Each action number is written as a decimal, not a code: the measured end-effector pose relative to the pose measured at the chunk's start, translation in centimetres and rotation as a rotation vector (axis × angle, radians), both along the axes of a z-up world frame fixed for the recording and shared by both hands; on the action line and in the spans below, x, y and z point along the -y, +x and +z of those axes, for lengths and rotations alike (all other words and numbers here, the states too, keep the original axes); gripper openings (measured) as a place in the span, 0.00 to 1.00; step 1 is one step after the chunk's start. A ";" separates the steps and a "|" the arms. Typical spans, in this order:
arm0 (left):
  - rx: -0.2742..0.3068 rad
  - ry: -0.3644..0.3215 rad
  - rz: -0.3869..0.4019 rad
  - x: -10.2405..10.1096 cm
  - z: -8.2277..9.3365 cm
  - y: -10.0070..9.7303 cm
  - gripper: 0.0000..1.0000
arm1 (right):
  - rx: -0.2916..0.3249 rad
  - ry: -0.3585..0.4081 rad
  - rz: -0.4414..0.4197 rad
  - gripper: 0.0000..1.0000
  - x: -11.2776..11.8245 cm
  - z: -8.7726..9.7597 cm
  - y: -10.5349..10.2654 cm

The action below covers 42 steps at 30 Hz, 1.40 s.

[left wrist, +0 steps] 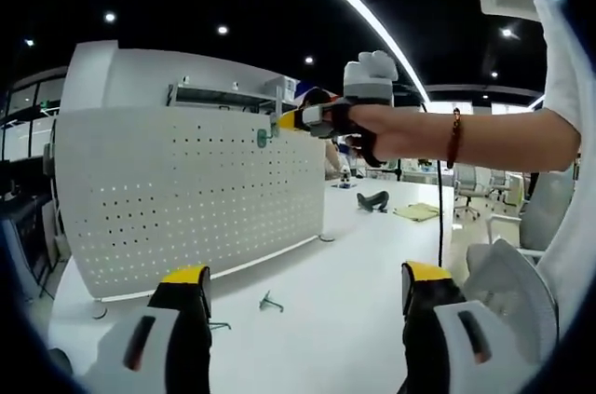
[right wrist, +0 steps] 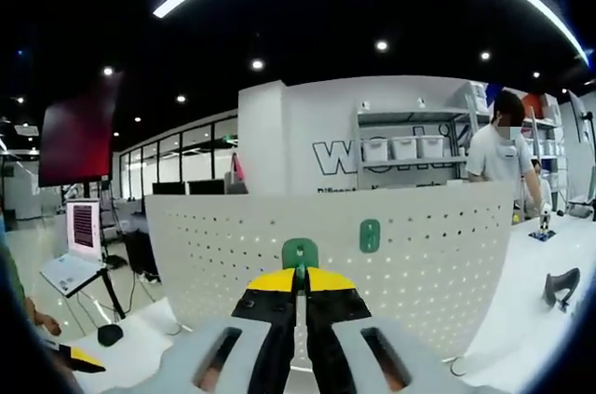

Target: Insert the hook assembly into the mounting plate slot until the hook locks in place.

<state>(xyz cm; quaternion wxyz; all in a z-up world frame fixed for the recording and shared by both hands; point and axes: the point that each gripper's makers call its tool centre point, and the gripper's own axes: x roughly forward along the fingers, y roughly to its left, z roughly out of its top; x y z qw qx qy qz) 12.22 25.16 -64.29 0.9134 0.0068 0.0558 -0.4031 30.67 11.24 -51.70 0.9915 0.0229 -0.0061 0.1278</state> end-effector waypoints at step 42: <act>-0.018 -0.011 0.025 -2.4 -0.3 0.4 0.86 | 0.022 0.013 -0.124 0.01 0.9 0.4 5.6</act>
